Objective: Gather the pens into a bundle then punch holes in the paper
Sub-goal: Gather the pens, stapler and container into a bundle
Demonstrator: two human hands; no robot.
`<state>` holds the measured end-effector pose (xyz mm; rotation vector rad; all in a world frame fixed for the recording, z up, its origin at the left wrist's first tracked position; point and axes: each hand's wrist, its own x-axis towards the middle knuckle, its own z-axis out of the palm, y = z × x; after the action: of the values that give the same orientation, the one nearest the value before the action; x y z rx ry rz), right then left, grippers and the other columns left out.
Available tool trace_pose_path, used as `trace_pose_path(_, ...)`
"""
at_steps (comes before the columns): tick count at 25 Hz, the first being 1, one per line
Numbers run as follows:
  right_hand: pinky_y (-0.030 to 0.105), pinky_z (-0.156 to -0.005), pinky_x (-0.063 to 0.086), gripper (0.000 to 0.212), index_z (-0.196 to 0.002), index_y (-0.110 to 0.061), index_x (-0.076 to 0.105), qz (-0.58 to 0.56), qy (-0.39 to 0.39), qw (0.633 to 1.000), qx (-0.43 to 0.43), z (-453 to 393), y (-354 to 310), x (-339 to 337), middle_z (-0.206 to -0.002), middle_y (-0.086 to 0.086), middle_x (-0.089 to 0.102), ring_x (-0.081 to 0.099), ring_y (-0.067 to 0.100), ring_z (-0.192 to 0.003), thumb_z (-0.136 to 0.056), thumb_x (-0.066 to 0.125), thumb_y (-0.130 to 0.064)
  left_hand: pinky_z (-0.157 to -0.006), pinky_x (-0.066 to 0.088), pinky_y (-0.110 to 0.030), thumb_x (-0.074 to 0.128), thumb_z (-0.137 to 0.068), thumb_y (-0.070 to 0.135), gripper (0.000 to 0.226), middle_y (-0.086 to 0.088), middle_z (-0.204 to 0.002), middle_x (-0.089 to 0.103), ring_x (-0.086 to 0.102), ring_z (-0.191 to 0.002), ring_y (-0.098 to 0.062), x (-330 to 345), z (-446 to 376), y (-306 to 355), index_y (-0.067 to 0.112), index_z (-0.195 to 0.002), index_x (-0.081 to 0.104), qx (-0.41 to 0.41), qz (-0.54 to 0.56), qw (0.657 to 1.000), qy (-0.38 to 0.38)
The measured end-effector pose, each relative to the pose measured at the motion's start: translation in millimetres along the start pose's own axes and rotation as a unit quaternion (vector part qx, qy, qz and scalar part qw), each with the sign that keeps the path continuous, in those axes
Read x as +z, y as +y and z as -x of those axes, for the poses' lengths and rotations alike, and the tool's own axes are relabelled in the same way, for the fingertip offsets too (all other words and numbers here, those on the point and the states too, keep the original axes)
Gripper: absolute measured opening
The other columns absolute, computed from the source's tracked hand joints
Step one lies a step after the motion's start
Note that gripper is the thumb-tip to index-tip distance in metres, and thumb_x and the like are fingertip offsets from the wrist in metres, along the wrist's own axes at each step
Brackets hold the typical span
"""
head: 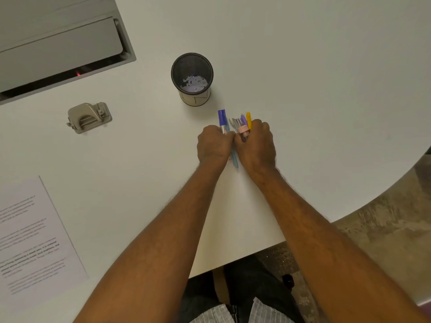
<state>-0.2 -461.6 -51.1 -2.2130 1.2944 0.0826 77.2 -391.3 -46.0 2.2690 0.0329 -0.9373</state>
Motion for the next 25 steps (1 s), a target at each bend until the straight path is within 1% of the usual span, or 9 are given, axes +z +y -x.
trace_pose_path(3, 0.029, -0.073, 0.049, 0.052, -0.128, -0.012, 0.054, -0.008, 0.002, 1.0, 0.006, 0, 2, -4, -0.117, 0.008, 0.059, 0.059, 0.02, -0.099, -0.094, 0.069, -0.049, -0.075, 0.05, -0.028, 0.073, -0.093, 0.042, 0.04, -0.007, -0.103, 0.069, 0.065, -0.092, -0.02, 1, 0, 1, 0.009, -0.115, 0.067, 0.01, -0.022, 1.0, -0.002)
trace_pose_path(6, 0.03, -0.077, 0.05, 0.053, -0.129, -0.012, 0.053, -0.016, 0.008, 1.0, 0.006, -2, 4, -8, -0.12, 0.009, 0.057, 0.059, 0.022, -0.106, -0.094, 0.071, -0.047, -0.079, 0.05, -0.028, 0.072, -0.094, 0.044, 0.043, -0.007, -0.106, 0.068, 0.064, -0.093, -0.019, 2, 1, 1, 0.009, -0.118, 0.066, 0.019, -0.03, 0.999, -0.001)
trace_pose_path(10, 0.033, -0.085, 0.054, 0.06, -0.137, -0.012, 0.051, -0.011, 0.015, 1.0, -0.002, -4, 4, -12, -0.127, 0.01, 0.057, 0.058, 0.023, -0.113, -0.093, 0.072, -0.047, -0.077, 0.048, -0.027, 0.071, -0.095, 0.045, 0.041, -0.003, -0.099, 0.063, 0.063, -0.089, -0.017, 5, 3, 1, 0.01, -0.116, 0.064, 0.02, -0.039, 0.999, 0.004)
trace_pose_path(13, 0.035, -0.09, 0.055, 0.067, -0.143, -0.013, 0.048, 0.003, 0.02, 1.0, -0.003, -4, 4, -13, -0.134, 0.009, 0.056, 0.056, 0.023, -0.118, -0.093, 0.071, -0.05, -0.075, 0.046, -0.025, 0.07, -0.095, 0.045, 0.039, -0.002, -0.098, 0.062, 0.061, -0.086, -0.015, 5, 6, 3, 0.011, -0.114, 0.063, 0.02, -0.048, 0.999, 0.005)
trace_pose_path(17, 0.04, -0.095, 0.055, 0.072, -0.148, -0.014, 0.045, 0.03, 0.01, 0.999, -0.004, -2, 7, -15, -0.139, 0.01, 0.054, 0.055, 0.025, -0.122, -0.093, 0.067, -0.056, -0.057, 0.039, -0.019, 0.074, -0.093, 0.041, 0.036, 0.0, -0.095, 0.059, 0.059, -0.082, -0.015, 4, 11, 3, 0.016, -0.103, 0.051, 0.036, -0.044, 0.998, 0.018)
trace_pose_path(19, 0.04, -0.095, 0.055, 0.073, -0.148, -0.015, 0.045, 0.034, 0.004, 0.999, -0.006, 0, 10, -17, -0.14, 0.01, 0.054, 0.054, 0.025, -0.123, -0.092, 0.066, -0.057, -0.055, 0.037, -0.017, 0.074, -0.093, 0.038, 0.035, 0.0, -0.094, 0.059, 0.059, -0.08, -0.014, 4, 13, 1, 0.017, -0.102, 0.048, 0.045, -0.041, 0.998, 0.018)
trace_pose_path(22, 0.037, -0.091, 0.055, 0.071, -0.147, -0.016, 0.046, 0.004, -0.004, 1.0, -0.014, 4, 16, -18, -0.139, 0.009, 0.053, 0.054, 0.023, -0.123, -0.092, 0.068, -0.055, -0.056, 0.038, -0.016, 0.074, -0.094, 0.034, 0.029, 0.003, -0.093, 0.058, 0.056, -0.076, -0.01, 5, 13, -4, 0.018, -0.101, 0.051, 0.063, -0.036, 0.997, 0.014)
trace_pose_path(24, 0.034, -0.089, 0.055, 0.067, -0.144, -0.015, 0.05, -0.032, -0.001, 0.999, -0.021, 10, 19, -18, -0.136, 0.009, 0.055, 0.055, 0.022, -0.12, -0.092, 0.071, -0.051, -0.059, 0.043, -0.016, 0.073, -0.095, 0.033, 0.025, 0.004, -0.094, 0.059, 0.056, -0.074, -0.007, 4, 12, -6, 0.018, -0.104, 0.055, 0.062, -0.024, 0.998, 0.013)
trace_pose_path(25, 0.034, -0.088, 0.056, 0.063, -0.142, -0.014, 0.052, -0.054, 0.006, 0.998, -0.03, 13, 20, -18, -0.134, 0.009, 0.055, 0.057, 0.021, -0.117, -0.092, 0.073, -0.046, -0.063, 0.049, -0.019, 0.073, -0.095, 0.033, 0.024, 0.004, -0.095, 0.061, 0.058, -0.074, -0.007, 4, 12, -7, 0.018, -0.104, 0.057, 0.057, -0.012, 0.998, 0.013)
